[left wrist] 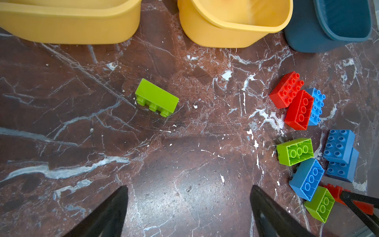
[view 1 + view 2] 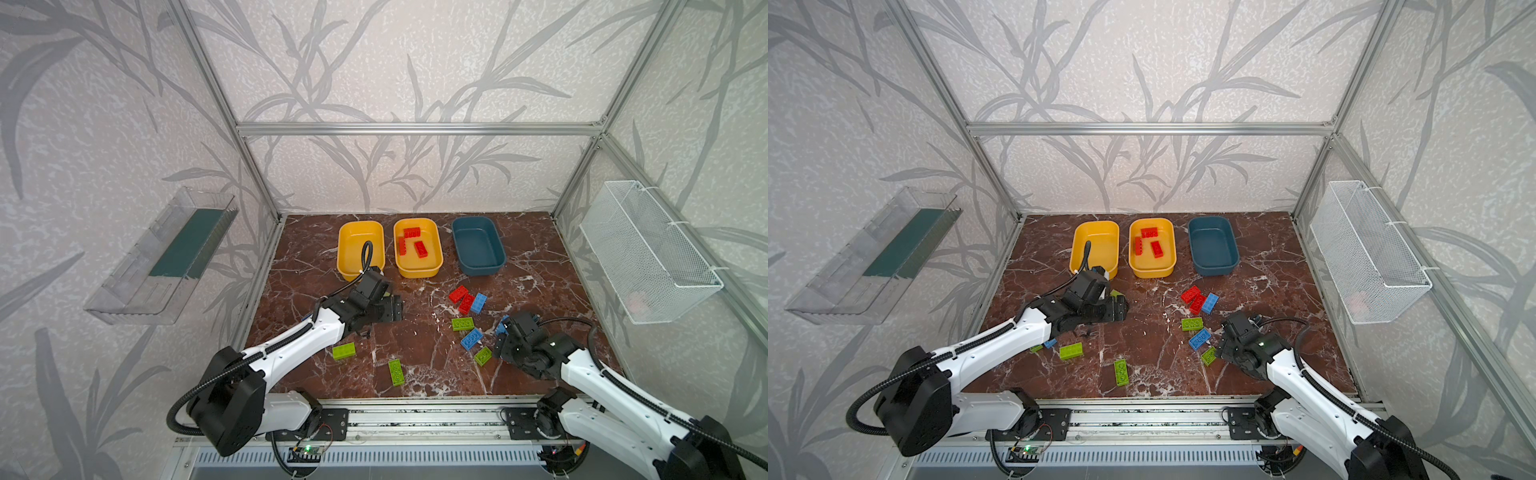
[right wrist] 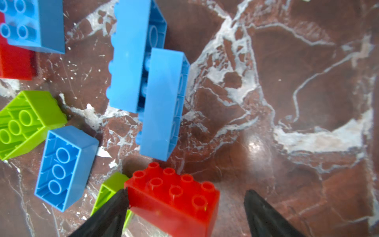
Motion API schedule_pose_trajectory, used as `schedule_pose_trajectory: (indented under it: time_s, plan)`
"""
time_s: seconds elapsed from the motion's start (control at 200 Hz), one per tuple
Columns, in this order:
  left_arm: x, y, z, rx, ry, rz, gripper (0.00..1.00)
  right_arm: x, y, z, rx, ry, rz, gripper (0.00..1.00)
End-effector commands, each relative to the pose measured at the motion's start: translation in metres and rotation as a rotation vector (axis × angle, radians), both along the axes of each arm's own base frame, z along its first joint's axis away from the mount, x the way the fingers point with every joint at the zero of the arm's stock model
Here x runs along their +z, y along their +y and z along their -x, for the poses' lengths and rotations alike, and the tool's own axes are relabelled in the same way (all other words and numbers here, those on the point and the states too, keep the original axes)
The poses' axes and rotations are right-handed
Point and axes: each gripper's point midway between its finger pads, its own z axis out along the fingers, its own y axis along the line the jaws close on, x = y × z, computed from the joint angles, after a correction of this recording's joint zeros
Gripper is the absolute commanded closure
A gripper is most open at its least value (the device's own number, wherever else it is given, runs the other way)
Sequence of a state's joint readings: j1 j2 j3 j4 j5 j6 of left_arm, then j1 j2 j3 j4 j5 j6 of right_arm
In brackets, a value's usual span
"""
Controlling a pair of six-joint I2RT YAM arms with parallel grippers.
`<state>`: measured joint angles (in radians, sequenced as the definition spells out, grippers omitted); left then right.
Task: Sort the legos into containers by color
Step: 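Withdraw the left gripper while the right gripper lowers toward a red brick, then close the right gripper on the red brick and lift it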
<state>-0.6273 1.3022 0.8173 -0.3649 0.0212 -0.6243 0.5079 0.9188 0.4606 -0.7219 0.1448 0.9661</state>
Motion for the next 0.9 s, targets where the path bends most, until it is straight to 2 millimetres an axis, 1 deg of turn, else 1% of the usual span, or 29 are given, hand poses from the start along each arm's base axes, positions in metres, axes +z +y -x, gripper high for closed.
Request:
schedule_pose_trajectory:
  time_s: [0.0,0.11,0.225,0.405,0.465,0.555,0.59,0.765,0.895]
  plan:
    - [0.0,0.001,0.001,-0.006,-0.008,-0.002,0.07,-0.012,-0.003,0.008,0.009,0.045,0.023,0.13]
    - [-0.002,0.001,0.001,-0.004,-0.005,-0.007,0.07,-0.014,0.002,0.004,0.023,0.042,0.012,0.18]
    - [-0.006,0.001,0.001,-0.002,0.003,-0.014,0.07,-0.015,0.004,0.0,0.032,0.03,0.006,0.25]
    - [-0.006,0.003,0.001,0.002,0.003,-0.019,0.07,-0.008,0.003,-0.008,0.05,-0.005,0.027,0.34]
    - [-0.008,0.004,0.002,0.006,0.009,-0.026,0.07,-0.006,0.004,-0.01,0.061,-0.011,0.034,0.39]
    - [-0.007,0.005,0.002,0.009,0.008,-0.027,0.07,-0.006,0.007,-0.012,0.077,-0.005,0.029,0.49]
    - [-0.008,0.005,0.002,0.01,0.009,-0.029,0.07,-0.007,0.008,-0.012,0.084,-0.002,0.026,0.51]
    - [-0.01,0.008,0.004,0.017,0.012,-0.032,0.07,-0.009,0.01,-0.014,0.116,0.011,0.044,0.59]
    - [-0.009,0.01,0.005,0.022,0.009,-0.036,0.08,-0.005,0.012,-0.019,0.144,0.008,0.06,0.63]
